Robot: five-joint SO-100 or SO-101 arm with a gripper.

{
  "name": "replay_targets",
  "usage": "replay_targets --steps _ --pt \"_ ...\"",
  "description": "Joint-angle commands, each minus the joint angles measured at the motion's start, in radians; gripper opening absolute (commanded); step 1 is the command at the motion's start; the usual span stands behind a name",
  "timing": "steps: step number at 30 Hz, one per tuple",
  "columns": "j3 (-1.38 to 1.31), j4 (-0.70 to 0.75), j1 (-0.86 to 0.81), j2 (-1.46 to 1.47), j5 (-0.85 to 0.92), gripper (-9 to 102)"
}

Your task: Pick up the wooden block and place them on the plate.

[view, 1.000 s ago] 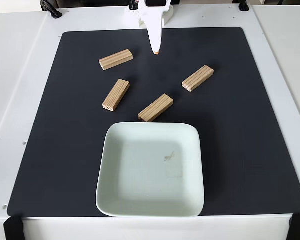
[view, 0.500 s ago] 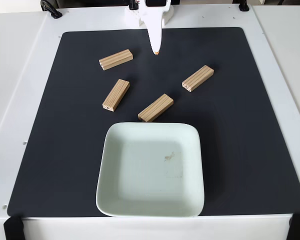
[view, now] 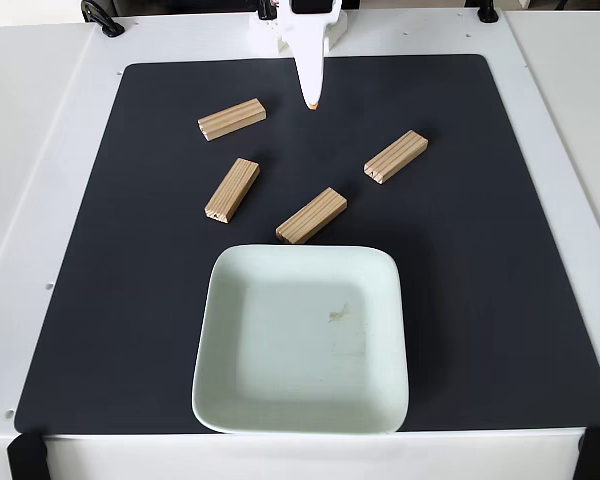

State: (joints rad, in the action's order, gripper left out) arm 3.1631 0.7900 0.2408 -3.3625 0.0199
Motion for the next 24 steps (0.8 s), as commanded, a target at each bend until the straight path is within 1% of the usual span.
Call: replay_targets --steps 1,4,10,20,24 --pt "-0.008 0.005 0.005 -0.005 0.008 0" --pt "-0.012 0.006 0.054 -0.003 0.008 0" --pt "-0.037 0.000 0.077 0.025 0.006 -1" --pt "-0.468 0.008 0.123 0.410 0.006 0" --pt "-0.709 0.034 0.167 0.604 0.006 0"
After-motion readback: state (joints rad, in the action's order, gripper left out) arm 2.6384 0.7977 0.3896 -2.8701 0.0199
